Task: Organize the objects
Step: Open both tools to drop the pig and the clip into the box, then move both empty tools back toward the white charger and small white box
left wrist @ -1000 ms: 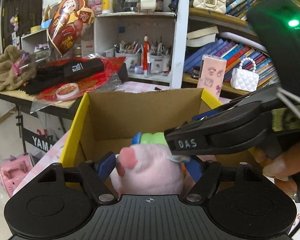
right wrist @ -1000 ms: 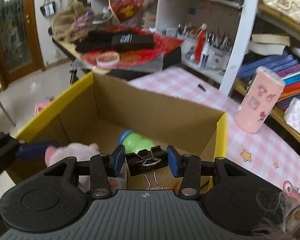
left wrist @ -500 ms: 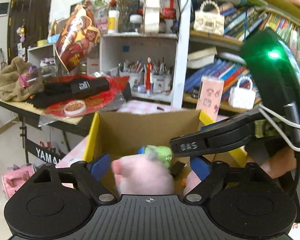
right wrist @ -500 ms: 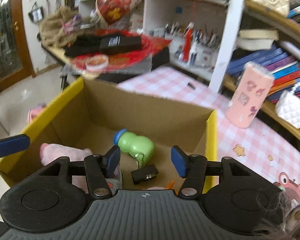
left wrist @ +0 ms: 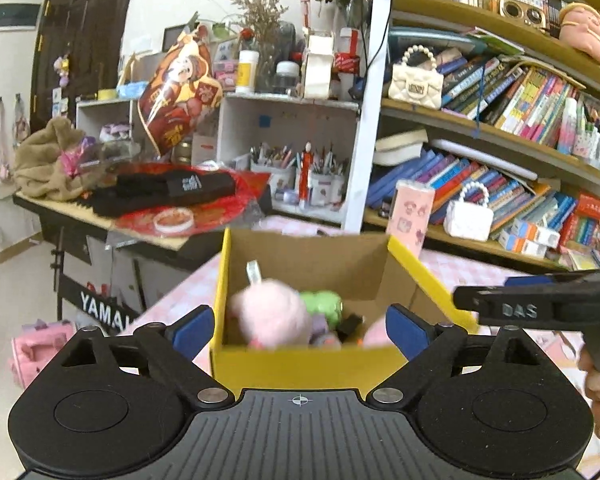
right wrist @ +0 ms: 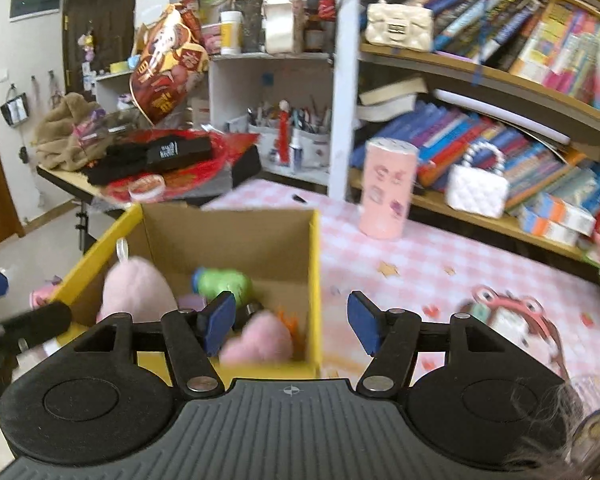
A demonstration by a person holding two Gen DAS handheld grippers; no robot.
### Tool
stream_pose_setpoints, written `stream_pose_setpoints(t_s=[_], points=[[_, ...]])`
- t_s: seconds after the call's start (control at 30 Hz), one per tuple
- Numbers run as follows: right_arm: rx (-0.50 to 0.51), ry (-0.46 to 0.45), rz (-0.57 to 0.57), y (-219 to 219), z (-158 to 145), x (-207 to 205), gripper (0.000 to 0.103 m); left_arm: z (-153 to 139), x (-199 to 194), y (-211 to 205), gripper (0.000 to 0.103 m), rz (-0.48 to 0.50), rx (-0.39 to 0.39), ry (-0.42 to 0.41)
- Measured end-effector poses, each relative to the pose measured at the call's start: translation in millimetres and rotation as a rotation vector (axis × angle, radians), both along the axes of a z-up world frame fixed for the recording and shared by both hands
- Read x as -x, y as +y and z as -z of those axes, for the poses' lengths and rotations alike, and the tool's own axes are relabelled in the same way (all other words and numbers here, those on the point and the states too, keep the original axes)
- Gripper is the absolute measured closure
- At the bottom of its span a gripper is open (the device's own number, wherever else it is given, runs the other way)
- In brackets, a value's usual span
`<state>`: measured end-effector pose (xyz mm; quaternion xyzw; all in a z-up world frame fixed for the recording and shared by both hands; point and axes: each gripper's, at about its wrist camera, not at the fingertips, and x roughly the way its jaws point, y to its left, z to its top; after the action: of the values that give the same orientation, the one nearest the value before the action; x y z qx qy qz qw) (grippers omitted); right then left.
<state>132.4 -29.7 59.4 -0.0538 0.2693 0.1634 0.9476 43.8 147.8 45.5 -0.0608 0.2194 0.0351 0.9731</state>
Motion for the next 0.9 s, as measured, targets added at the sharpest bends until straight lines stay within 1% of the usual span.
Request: stream_pose_setpoints(t_s=[0.13, 0.27, 0.43, 0.5, 0.67, 0.9], points=[[0.023, 0.034, 0.018, -7, 15, 35, 0.043, 13, 20, -4, 0.009, 0.02, 0.006, 0.053], [0.045, 0.065, 0.027, -7, 31, 67, 0.043, 24, 39, -10, 0.009, 0.033, -0.014, 0.099], [0.045, 0.111, 0.04, -10, 47, 100, 0.043, 38, 62, -15, 0.009, 0.049, -0.023, 0.158], [0.044, 0.124, 0.052, -11, 52, 111, 0.043, 41, 68, -16, 0.009, 0.055, -0.029, 0.177], [0.052, 0.151, 0.089, -17, 64, 135, 0.043, 47, 78, -20, 0.009, 0.084, -0.009, 0.213], [0.052, 0.168, 0.147, -28, 72, 157, 0.039, 53, 88, -36, 0.009, 0.175, -0.033, 0.239]])
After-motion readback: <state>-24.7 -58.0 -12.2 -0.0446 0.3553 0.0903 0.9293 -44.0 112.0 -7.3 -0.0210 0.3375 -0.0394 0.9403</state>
